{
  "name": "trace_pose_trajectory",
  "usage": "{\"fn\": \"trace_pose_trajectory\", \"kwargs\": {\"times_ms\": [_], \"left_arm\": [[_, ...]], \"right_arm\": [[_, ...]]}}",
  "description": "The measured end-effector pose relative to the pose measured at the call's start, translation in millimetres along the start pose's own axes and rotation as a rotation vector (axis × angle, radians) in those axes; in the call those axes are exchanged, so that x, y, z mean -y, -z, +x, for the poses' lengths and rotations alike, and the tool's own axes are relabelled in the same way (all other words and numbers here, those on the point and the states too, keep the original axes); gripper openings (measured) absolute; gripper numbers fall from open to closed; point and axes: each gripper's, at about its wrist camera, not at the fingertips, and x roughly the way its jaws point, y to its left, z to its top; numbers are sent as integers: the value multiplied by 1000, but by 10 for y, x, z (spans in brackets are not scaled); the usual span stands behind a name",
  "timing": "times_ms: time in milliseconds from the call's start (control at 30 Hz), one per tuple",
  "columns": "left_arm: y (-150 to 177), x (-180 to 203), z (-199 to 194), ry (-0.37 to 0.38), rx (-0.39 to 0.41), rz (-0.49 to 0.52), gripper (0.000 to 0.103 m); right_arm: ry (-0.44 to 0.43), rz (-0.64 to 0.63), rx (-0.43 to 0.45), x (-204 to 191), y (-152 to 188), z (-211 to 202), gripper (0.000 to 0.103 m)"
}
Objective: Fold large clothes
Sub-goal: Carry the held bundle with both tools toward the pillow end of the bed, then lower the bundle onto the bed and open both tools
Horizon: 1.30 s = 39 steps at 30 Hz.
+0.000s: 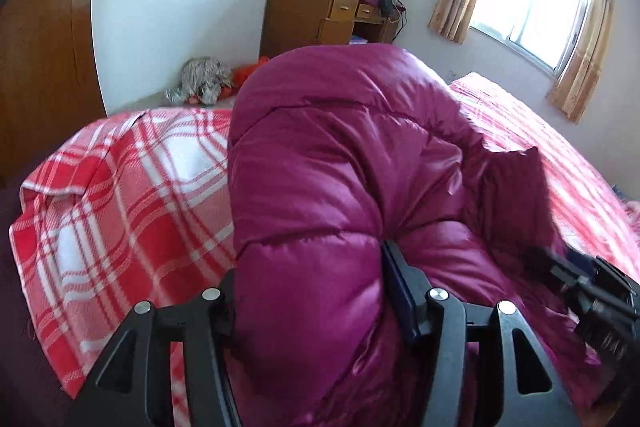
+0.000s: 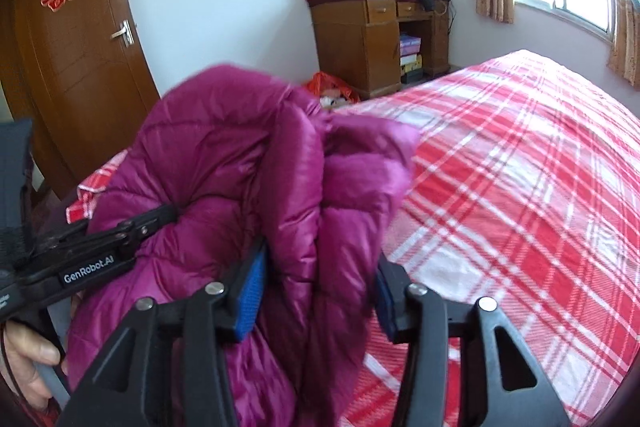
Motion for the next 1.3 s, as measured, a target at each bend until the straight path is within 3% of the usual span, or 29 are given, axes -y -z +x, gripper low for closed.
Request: {"fn": "trace_pose_trajectory", "kwargs": {"times_ms": [100, 233, 267, 300, 367, 433, 600, 767, 900, 1067, 1233, 1300], "left_arm": [[-66, -11, -212, -1, -1, -13, 58], [-237, 71, -502, -63, 122, 36, 60], [-315, 115, -508, -79, 145, 56, 63], [-401, 162, -475, -108, 155, 72, 63], [-548, 252, -353, -148, 172, 93, 63], [-619, 319, -162, -178, 174, 116, 63], [-569, 401, 434, -250, 51, 166, 64], [-515, 501, 617, -290, 40, 201, 69], [-475, 513, 749, -314, 38, 210, 72], [-443, 574, 784, -350, 37, 238, 76], [-417, 614, 651, -381, 22, 262, 78], [-387, 596, 455, -366, 32, 239, 78]], "right_arm": [[14, 15, 67, 45, -115, -226, 52], [-44, 53, 125, -22, -383, -337, 52], [-57, 42, 121, -93, -466, -306, 48], [-61, 17, 107, -185, -541, -252, 30], [-57, -35, 62, -371, -638, -92, 17], [-31, -54, 8, -478, -674, 115, 17], [23, 11, -129, -309, -464, 659, 17], [40, 45, -142, -93, -380, 879, 9], [46, 52, -153, -55, -380, 980, 8], [77, 4, -165, -94, -371, 964, 8], [103, 3, -101, -101, -271, 545, 13], [138, -18, -47, -124, -198, 259, 23]]}}
